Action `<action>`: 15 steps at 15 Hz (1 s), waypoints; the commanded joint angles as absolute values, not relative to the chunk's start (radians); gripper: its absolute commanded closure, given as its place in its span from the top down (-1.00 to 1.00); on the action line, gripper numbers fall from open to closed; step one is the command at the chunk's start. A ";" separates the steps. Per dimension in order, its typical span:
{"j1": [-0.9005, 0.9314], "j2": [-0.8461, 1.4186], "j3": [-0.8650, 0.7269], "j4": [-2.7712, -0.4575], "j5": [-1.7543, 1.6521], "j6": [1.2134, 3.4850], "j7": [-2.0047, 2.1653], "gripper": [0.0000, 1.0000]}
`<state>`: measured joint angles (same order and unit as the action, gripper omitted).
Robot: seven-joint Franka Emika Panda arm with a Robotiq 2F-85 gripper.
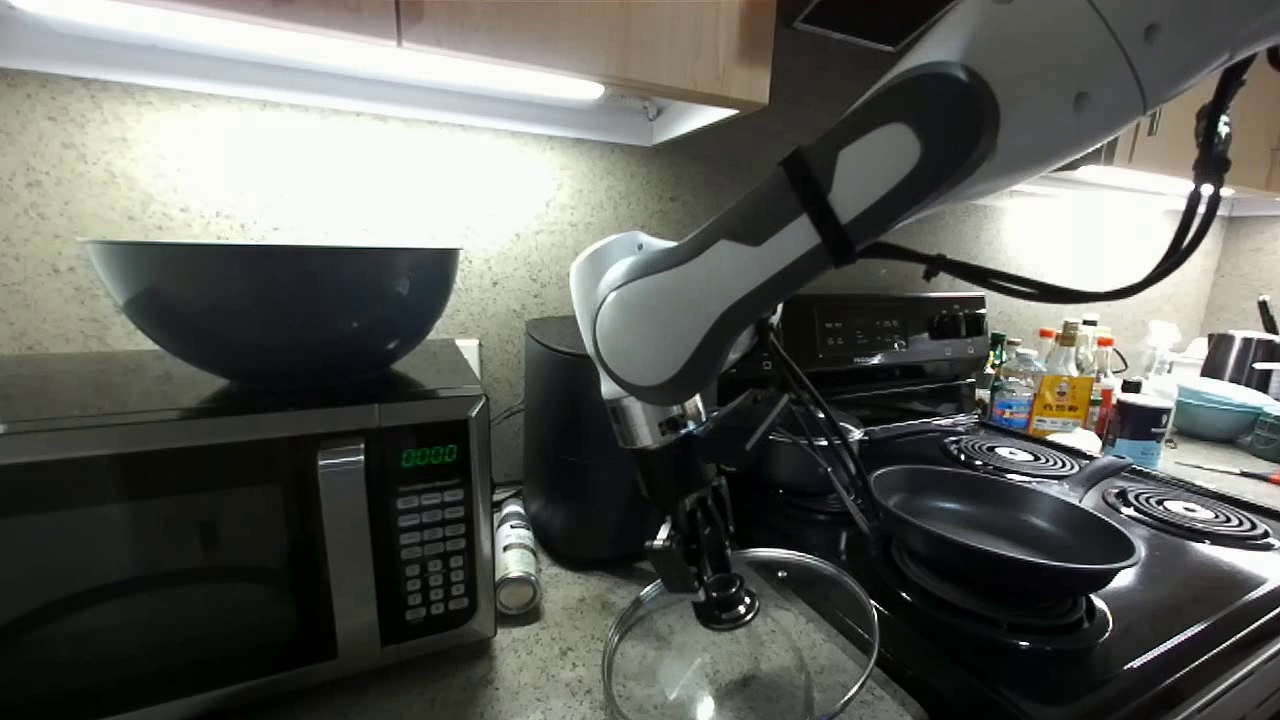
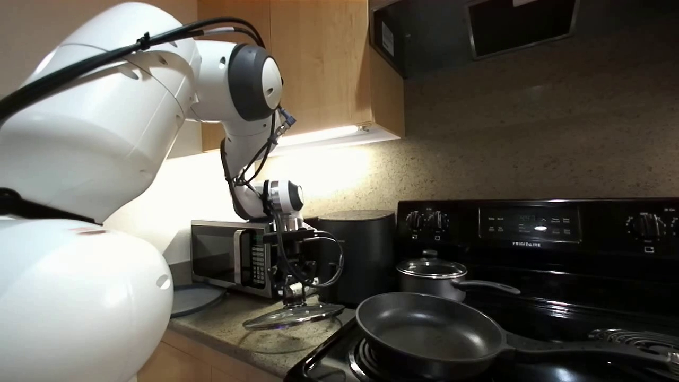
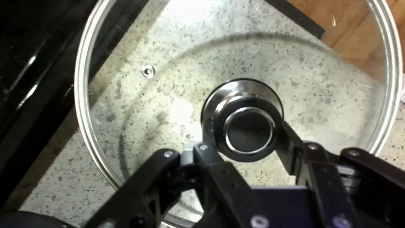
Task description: Remove the glass lid from the pan and put it on the left side of the counter
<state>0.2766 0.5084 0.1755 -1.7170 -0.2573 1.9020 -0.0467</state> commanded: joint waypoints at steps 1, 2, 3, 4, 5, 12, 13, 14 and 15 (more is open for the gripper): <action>0.258 0.551 0.186 -1.684 -0.227 1.945 -0.127 -0.50; 0.256 0.562 0.186 -1.680 -0.220 1.954 -0.140 -0.50; 0.257 0.576 0.185 -1.672 -0.221 1.966 -0.149 -0.50; 0.257 0.586 0.185 -1.662 -0.220 1.971 -0.160 -0.50; 0.257 0.595 0.183 -1.650 -0.222 1.971 -0.167 -0.50; 0.268 0.610 0.151 -1.606 -0.239 1.916 -0.123 0.75; 0.269 0.609 0.146 -1.602 -0.238 1.903 -0.116 0.86; 0.268 0.603 0.143 -1.599 -0.236 1.885 -0.111 0.99; 0.271 0.594 0.139 -1.600 -0.237 1.865 -0.098 0.99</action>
<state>0.2673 0.6128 0.1487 -1.6084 -0.2401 1.9210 -0.1266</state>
